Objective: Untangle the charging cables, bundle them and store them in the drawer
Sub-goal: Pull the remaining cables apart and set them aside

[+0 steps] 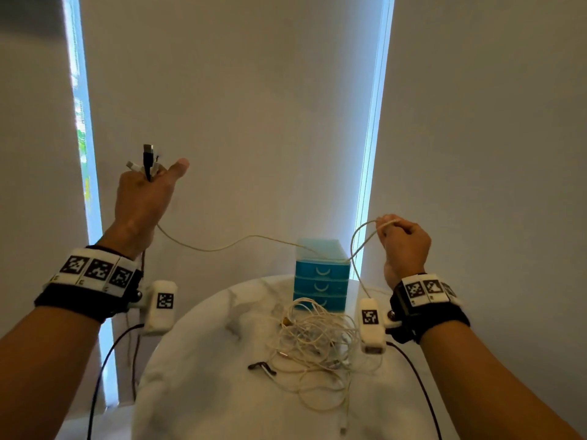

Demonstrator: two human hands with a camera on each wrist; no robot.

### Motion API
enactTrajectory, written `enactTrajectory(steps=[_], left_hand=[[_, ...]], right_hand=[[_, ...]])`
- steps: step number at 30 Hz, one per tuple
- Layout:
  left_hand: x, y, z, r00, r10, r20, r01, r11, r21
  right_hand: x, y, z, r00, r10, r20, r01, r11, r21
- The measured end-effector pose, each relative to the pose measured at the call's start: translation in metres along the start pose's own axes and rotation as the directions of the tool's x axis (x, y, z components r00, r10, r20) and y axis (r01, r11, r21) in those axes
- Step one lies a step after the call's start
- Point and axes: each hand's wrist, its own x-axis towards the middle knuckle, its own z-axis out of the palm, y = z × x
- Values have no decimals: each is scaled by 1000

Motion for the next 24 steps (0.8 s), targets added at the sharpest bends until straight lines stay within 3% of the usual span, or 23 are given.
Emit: enactTrajectory(steps=[6, 8, 10, 11, 13, 14, 15, 16, 18, 20, 24], left_hand=[[10, 25, -59, 951, 58, -305, -71, 997, -29], [13, 32, -78, 938, 98, -331, -107, 994, -11], [15, 40, -93, 930, 126, -344, -129, 992, 15], [14, 44, -98, 928, 150, -340, -150, 988, 26], [14, 45, -104, 934, 183, -307, -176, 983, 51], [13, 44, -105, 946, 183, -268, -168, 983, 76], [11, 41, -104, 963, 166, -210, -148, 984, 99], [9, 37, -100, 982, 131, -136, -115, 986, 120], [2, 21, -85, 999, 36, 2, -36, 981, 189], [-8, -1, -63, 992, -64, 111, 31, 960, 279], [-38, -43, -6, 897, -209, 389, 5, 885, 465]], right_hand=[[-37, 41, 97, 997, 10, 70, 0, 990, -143], [-72, 38, 148, 985, 6, 175, 4, 998, -60], [-109, 34, 195, 926, -25, 377, 23, 1000, 10], [-125, 34, 212, 855, -40, 518, 53, 999, -11], [-148, 40, 231, 619, 74, 782, 98, 981, -170], [-156, 42, 231, 494, 183, 850, 128, 952, -279], [-161, 44, 227, 408, 277, 870, 165, 915, -368], [-162, 48, 219, 361, 324, 875, 203, 888, -413], [-158, 56, 198, 356, 318, 879, 247, 875, -417], [-150, 57, 176, 407, 286, 868, 216, 893, -396], [-132, 31, 140, 519, 163, 839, 223, 922, -317]])
